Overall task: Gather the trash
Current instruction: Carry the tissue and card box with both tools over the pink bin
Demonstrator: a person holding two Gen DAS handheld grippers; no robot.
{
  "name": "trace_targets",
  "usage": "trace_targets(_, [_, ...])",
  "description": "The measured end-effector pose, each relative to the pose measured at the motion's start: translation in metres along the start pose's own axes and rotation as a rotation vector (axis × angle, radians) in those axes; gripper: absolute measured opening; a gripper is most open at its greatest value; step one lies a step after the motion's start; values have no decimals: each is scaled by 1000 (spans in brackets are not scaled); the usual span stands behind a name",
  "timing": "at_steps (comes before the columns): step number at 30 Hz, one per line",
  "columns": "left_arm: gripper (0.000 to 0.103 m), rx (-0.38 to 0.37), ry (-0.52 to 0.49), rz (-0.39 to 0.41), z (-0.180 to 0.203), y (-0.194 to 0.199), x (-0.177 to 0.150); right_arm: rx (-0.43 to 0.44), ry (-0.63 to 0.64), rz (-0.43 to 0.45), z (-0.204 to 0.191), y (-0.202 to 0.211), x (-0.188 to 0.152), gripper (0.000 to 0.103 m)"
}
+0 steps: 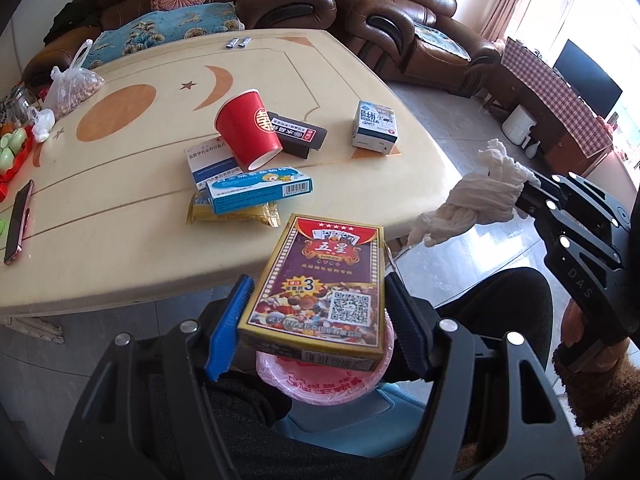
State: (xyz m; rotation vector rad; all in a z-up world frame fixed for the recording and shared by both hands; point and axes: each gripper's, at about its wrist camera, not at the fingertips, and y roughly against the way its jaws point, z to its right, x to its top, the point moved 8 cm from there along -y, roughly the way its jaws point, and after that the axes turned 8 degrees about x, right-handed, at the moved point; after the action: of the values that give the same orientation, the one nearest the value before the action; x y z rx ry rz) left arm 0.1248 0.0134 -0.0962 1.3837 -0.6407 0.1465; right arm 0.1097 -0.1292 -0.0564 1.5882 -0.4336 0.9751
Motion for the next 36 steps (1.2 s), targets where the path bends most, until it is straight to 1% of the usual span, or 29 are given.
trace_targets(4, [66, -2, 9, 4, 1, -2, -16, -1, 0, -15, -8, 6, -11, 12])
trace_targets(7, [66, -15, 27, -13, 1, -11, -27, 1, -5, -32, -14, 8, -21, 12])
trace_targets(10, [66, 2, 41, -37, 1, -23, -40, 1, -15, -52, -17, 6, -32, 12])
trace_targets(13, [66, 2, 56, -55, 0, -31, -51, 11, -37, -72, -18, 2, -42, 12])
trace_targets(16, [66, 25, 50, -68, 0, -37, -58, 13, -53, -91, -19, -3, -52, 12])
trace_targets(24, [66, 28, 46, -117, 3, -63, -74, 18, -94, -162, -15, -26, -82, 12])
trace_targets(30, [66, 23, 35, -170, 8, -86, -86, 29, -133, -211, -12, -44, -103, 12])
trace_targets(34, [66, 7, 43, -203, 9, -103, -94, 31, -149, -241, -10, -58, -115, 12])
trace_targets(36, [66, 18, 38, -218, 10, -111, -99, 26, -152, -254, -8, -66, -120, 12])
